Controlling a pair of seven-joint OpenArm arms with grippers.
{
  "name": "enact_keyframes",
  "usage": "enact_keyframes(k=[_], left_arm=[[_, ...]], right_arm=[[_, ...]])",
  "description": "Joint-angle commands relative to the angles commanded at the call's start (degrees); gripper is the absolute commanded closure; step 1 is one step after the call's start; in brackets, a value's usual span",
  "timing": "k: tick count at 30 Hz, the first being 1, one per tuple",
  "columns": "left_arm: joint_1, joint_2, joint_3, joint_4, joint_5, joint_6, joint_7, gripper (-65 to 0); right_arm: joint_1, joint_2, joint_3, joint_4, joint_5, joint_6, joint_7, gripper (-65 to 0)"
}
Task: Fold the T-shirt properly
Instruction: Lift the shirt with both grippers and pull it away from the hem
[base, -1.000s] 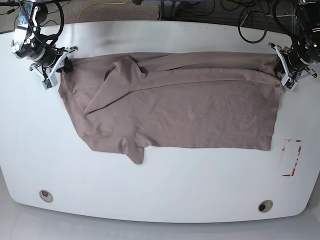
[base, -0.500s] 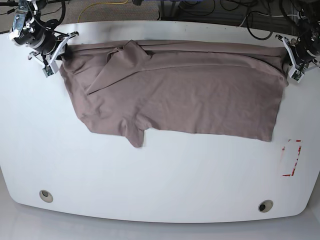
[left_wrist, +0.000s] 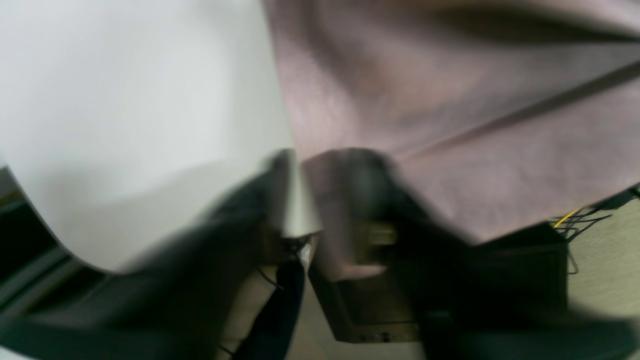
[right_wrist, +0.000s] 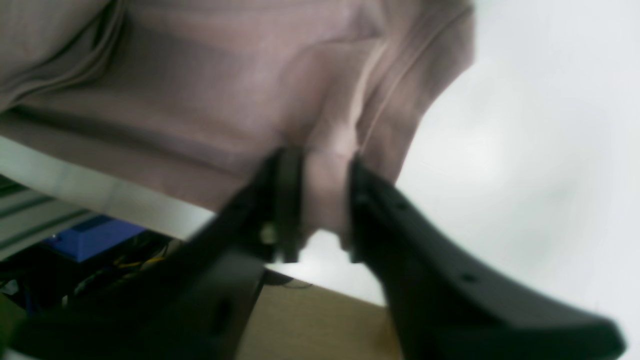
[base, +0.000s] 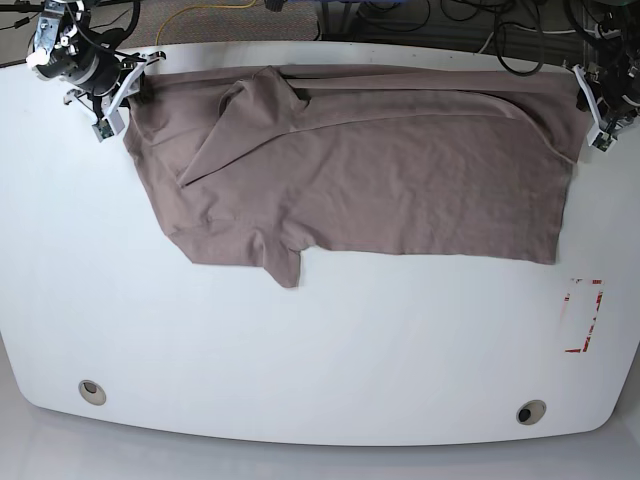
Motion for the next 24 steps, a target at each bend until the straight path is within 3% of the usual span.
enact_keyframes(k=[3, 7, 16, 24], left_arm=[[0.00, 0.09, 0.09, 0.00, 0.00, 0.00, 0.00, -37.6], [-0.09, 0.09, 0.00, 0.00, -0.18, 0.00, 0.00, -39.4], [-0.53, 1.32, -2.20, 4.66, -0.62, 0.00, 0.00, -39.4], [-5.36, 2.37, -2.29, 8.00, -4.40, 0.00, 0.09, -39.4]], right_arm=[[0.00, -0.09, 0.00, 0.00, 0.00, 0.00, -0.44, -34.1], [0.00, -0.09, 0.00, 0.35, 0.44, 0.00, -0.44, -41.5], [0.70, -2.46, 2.81, 5.27, 0.53, 0.00, -0.44, -42.5], [6.59, -4.13, 5.01, 5.54, 0.09, 0.09, -0.53, -42.5]])
